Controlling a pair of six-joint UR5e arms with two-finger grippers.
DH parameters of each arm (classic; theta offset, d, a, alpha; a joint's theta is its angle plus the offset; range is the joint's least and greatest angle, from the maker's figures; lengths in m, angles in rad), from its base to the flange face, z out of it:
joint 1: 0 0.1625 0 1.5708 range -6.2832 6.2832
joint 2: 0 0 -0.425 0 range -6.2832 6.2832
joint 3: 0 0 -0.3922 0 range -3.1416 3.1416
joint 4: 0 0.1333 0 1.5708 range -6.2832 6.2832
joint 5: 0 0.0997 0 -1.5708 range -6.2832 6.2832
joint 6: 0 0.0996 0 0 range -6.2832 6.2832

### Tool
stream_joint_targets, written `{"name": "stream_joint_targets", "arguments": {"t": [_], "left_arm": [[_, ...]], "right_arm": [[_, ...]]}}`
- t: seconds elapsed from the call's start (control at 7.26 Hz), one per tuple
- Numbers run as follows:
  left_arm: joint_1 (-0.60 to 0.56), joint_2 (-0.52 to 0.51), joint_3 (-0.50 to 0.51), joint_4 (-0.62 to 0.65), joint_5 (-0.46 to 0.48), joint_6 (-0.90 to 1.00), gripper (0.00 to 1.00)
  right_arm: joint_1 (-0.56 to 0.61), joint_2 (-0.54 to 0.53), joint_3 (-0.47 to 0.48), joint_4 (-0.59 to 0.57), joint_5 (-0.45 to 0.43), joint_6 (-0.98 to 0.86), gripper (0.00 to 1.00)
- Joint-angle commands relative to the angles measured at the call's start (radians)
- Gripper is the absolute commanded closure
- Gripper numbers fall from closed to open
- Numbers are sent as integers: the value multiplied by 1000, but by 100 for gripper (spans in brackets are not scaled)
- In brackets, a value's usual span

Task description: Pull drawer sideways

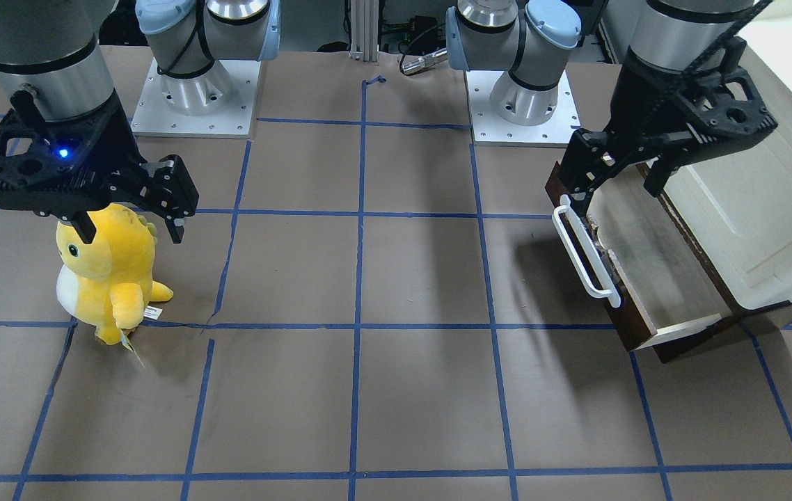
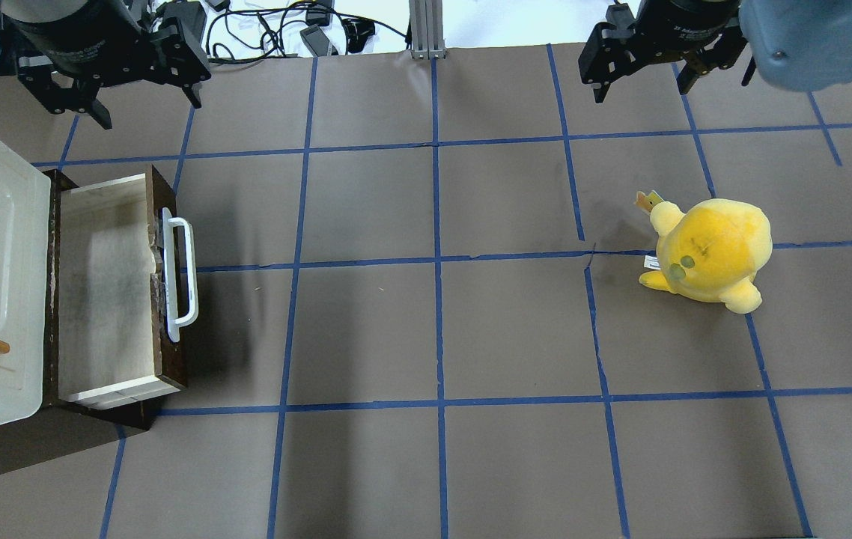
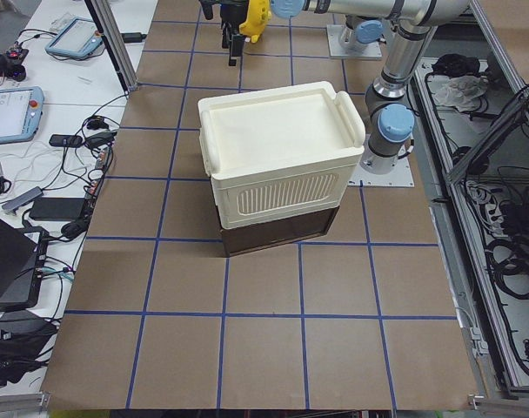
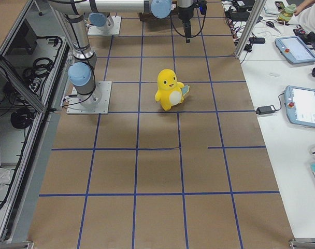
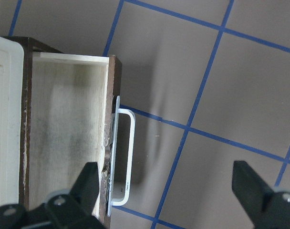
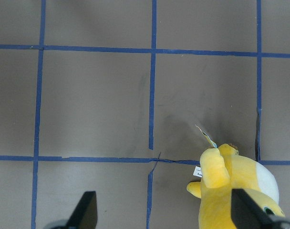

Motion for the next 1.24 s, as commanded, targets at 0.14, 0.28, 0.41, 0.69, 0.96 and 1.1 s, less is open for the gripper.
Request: {"name": "stream_joint_targets", "arguments": {"t": [0.14,0.28,0.41,0.69,0.96,1.1], "left_arm": [[-16,27,-20,3,-120,35,0],[-18,28,-26,3,-117,25,0],[-18,30,-27,3,-112,21,0],[-18,33,-29,3,-114,15,0],[-18,38,-29,2,-103,15,0],[-18,38,-30,-3,-99,15,0]], "right_arm": [[0,0,0,0,0,0,0],[0,0,0,0,0,0,0],[0,0,0,0,0,0,0],[0,0,0,0,0,0,0],[0,0,0,0,0,0,0],[0,0,0,0,0,0,0]]}}
